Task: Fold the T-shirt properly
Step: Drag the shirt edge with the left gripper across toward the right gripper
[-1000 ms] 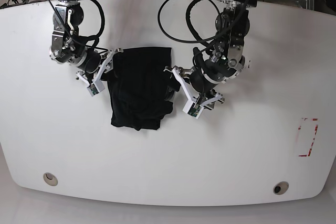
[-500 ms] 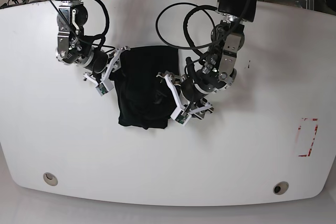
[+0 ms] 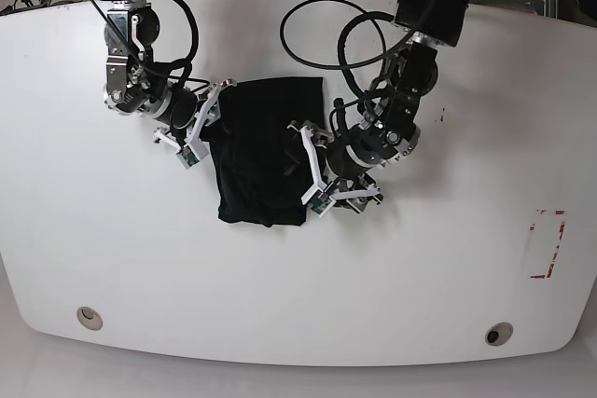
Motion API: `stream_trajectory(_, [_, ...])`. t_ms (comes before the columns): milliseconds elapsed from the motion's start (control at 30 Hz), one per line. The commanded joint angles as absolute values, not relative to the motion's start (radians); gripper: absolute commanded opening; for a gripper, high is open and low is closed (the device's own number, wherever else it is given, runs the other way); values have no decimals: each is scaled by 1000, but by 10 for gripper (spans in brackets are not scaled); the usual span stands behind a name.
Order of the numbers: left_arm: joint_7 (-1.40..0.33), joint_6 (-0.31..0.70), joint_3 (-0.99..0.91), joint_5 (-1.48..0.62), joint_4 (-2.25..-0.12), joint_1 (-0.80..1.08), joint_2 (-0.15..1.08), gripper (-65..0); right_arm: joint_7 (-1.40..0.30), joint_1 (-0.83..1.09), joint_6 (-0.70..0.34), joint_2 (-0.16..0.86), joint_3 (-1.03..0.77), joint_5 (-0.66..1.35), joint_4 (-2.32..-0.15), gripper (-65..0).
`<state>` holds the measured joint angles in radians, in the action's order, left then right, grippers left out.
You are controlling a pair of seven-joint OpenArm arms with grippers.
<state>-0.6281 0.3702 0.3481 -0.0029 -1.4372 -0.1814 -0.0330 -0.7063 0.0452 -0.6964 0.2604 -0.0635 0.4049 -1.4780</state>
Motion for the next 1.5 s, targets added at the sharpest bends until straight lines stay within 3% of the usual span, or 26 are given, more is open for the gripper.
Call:
stream_trajectory(0, [-607, 375, 349, -2, -1423, -217, -41, -189, -742, 42, -698, 268, -62, 378, -1483, -484])
stream_trajectory(167, [-607, 377, 352, -8, -1363, -268, -10, -192, -742, 42, -698, 268, -61, 378, -1483, -484])
stream_trajectory(267, [-605, 377, 352, -8, -1325, -291, -10, -229, -742, 42, -698, 268, -61, 378, -1483, -484])
stream_trajectory(500, [-553, 377, 348, -8, -1290, -331, -10, -540, -742, 42, -698, 268, -61, 378, -1483, -484])
stream_trajectory(567, [-535, 375, 348, -5, -1288, -332, -10, -601, -742, 42, -698, 268, -61, 378, -1483, -484])
stream_trajectory(1200, [-527, 374, 351, -2, -1343, -450, -7, -608, -736, 53, -698, 275, 27, 375, -1483, -484])
stream_trajectory(1467, [-529, 375, 348, -2, -1442, -458, -8, -607, -670, 90, -698, 269, 94, 280, -1497, -484])
